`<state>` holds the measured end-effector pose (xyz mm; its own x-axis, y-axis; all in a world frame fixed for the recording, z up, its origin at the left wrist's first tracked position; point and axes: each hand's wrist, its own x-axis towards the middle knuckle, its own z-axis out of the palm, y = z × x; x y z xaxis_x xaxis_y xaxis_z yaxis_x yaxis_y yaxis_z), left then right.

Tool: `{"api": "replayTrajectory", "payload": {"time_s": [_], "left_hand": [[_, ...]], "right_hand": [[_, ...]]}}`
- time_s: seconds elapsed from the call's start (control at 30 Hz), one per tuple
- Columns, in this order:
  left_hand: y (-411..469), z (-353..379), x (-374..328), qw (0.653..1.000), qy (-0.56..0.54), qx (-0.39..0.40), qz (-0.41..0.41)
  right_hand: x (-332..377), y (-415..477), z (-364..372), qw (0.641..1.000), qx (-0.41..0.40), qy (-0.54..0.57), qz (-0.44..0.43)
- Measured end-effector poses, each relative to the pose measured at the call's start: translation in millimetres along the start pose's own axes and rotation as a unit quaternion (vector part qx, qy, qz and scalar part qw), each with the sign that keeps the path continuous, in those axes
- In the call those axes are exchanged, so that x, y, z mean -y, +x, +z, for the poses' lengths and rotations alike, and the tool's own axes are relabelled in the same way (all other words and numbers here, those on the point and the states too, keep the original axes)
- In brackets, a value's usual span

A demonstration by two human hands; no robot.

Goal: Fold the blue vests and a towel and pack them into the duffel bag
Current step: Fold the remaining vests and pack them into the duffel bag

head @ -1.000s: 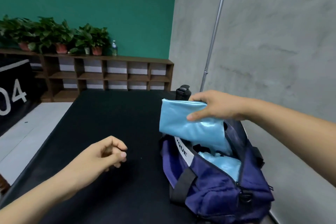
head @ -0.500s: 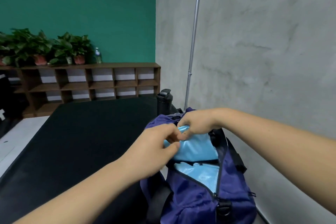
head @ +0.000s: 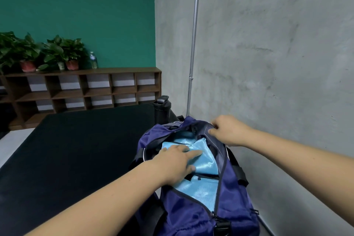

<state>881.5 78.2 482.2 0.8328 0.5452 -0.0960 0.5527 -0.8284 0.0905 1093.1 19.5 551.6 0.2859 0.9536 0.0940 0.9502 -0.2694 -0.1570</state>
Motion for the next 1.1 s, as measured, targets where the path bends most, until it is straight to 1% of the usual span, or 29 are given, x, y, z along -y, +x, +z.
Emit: {"api": "replayTrajectory", "payload": {"time_s": [0.13, 0.23, 0.37, 0.47, 0.53, 0.67, 0.8, 0.93, 1.1], "left_hand": [[8.1, 0.5, -11.4, 0.997, 0.047, 0.061, -0.010], [17.3, 5.5, -15.4, 0.993, 0.070, 0.097, -0.021], [29.3, 4.9, -24.6, 0.979, 0.126, 0.157, -0.033], [30.2, 0.4, -30.4, 0.979, 0.110, 0.162, -0.055], [23.9, -5.4, -28.5, 0.987, 0.068, 0.137, -0.047], [-5.5, -17.8, -7.8, 0.999, 0.008, 0.026, -0.039], [-59.7, -25.4, 26.2, 0.992, -0.048, -0.097, -0.061], [-124.6, -20.2, 62.1, 0.973, -0.100, -0.190, -0.079], [-215.5, -7.3, 107.0, 0.957, -0.111, -0.227, -0.140]], "right_hand": [[10.1, -5.7, -5.8, 0.998, -0.065, 0.019, -0.011], [21.8, -8.7, -13.8, 0.995, -0.095, 0.020, -0.022], [30.0, -15.4, -14.6, 0.996, -0.080, 0.023, -0.029], [30.4, -20.3, -12.4, 0.998, -0.058, 0.032, -0.023], [30.1, -23.7, -12.3, 0.996, -0.063, 0.055, -0.027], [36.3, -30.4, -13.7, 0.985, -0.129, 0.089, -0.073], [69.6, -37.9, -3.7, 0.966, -0.192, 0.061, -0.161], [126.6, -49.5, 12.9, 0.955, -0.162, 0.096, -0.228], [211.7, -73.8, 47.4, 0.938, -0.098, 0.158, -0.293]]}}
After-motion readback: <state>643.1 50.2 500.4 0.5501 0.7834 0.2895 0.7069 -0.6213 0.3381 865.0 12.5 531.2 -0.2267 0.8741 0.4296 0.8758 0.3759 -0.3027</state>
